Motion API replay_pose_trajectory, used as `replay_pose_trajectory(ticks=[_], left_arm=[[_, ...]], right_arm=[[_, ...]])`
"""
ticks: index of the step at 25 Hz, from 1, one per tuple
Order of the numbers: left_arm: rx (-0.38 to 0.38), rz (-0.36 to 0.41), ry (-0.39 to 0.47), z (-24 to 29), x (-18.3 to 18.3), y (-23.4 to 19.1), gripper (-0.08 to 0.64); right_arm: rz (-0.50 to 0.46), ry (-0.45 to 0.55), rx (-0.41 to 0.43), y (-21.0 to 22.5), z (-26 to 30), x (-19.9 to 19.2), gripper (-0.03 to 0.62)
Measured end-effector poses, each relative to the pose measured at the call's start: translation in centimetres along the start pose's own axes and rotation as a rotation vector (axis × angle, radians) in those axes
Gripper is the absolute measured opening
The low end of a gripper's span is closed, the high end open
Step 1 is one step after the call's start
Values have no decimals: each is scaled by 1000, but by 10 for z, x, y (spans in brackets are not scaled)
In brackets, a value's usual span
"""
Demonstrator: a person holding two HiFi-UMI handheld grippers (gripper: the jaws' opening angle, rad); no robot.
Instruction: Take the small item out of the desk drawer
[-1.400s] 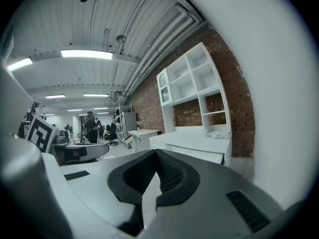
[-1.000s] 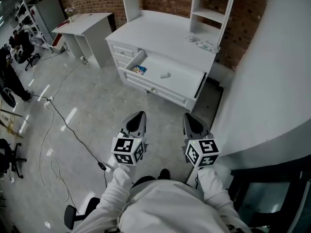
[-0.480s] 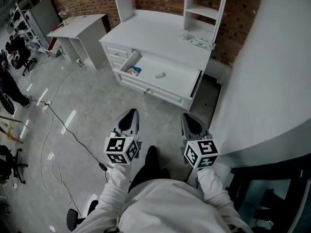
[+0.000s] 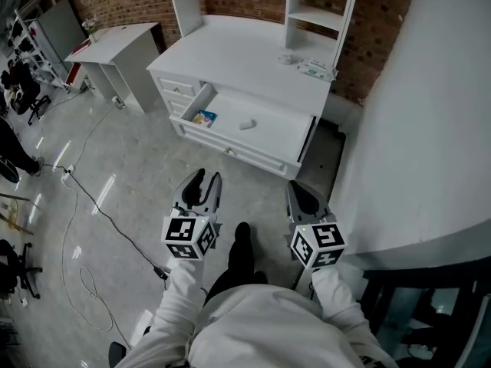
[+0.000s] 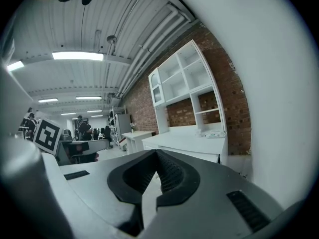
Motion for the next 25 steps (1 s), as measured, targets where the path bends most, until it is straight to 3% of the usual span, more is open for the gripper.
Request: replay_pose_trajectory(ticks=[12, 25], left_arm=[[-14, 15, 16, 77, 22, -43, 198], [-64, 30, -6, 181, 57, -104, 218]], right_arm=[[8, -2, -29, 27, 73, 29, 28], [26, 23, -88, 58, 167, 86, 28]])
Point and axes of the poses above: the fingertips, and each gripper's own axes: z forward along the fingers, y to its right, x out of its top, the point moved 5 cm from there along -z, backward along the fingers, and after that the axes turned 11 degrees about -y, right-handed, at the moved point
